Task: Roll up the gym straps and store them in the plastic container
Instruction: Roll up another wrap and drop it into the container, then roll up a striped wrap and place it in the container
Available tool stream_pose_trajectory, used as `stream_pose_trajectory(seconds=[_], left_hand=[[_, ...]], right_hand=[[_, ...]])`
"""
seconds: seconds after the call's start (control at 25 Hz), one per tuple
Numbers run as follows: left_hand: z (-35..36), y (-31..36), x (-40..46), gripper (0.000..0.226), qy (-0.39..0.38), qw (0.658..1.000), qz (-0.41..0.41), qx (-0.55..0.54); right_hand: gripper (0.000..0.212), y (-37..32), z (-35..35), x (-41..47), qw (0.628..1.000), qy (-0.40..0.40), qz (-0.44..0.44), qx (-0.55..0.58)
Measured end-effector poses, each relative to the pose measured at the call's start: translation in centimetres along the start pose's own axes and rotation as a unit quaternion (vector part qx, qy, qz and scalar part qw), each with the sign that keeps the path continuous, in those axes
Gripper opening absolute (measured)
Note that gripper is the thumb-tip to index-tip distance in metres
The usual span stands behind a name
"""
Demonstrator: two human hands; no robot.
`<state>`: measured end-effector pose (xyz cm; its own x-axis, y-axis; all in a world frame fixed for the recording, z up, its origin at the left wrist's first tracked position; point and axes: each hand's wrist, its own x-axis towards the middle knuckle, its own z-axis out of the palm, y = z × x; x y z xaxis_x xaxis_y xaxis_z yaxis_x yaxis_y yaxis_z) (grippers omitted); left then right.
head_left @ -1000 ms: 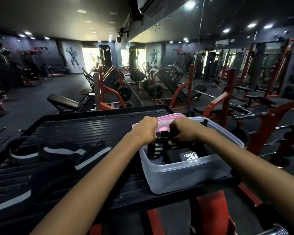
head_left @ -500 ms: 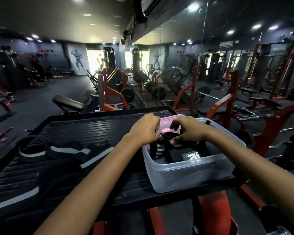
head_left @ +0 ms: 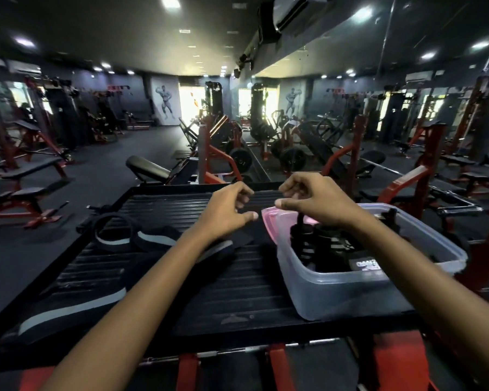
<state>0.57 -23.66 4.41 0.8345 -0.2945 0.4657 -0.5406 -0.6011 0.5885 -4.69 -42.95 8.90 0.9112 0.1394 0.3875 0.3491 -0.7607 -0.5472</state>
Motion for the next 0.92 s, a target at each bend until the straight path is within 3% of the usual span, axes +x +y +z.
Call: stream_pose_trajectory(seconds=[0.2,0.44,0.92], left_hand=[[-6.2,-7.0,-3.9,0.028,0.012,0.998,-0.050,0.048],[-11.0,-14.0,-7.1,0.026,0.033,0.993,-0.107,0.031],[-10.1,-20.2,-5.6,0.029,0.028,0.992,-0.101,-0.068]], right_hand=[[0.039,-7.2,9.2,1.3,0.997,-0.062,-0.034,-0.001],[0.041,-8.2,18.6,5.4,0.992,-0.120,0.002,0.033],[0.048,-5.3,24.1,9.2,0.988,-0.144,0.052,0.016]])
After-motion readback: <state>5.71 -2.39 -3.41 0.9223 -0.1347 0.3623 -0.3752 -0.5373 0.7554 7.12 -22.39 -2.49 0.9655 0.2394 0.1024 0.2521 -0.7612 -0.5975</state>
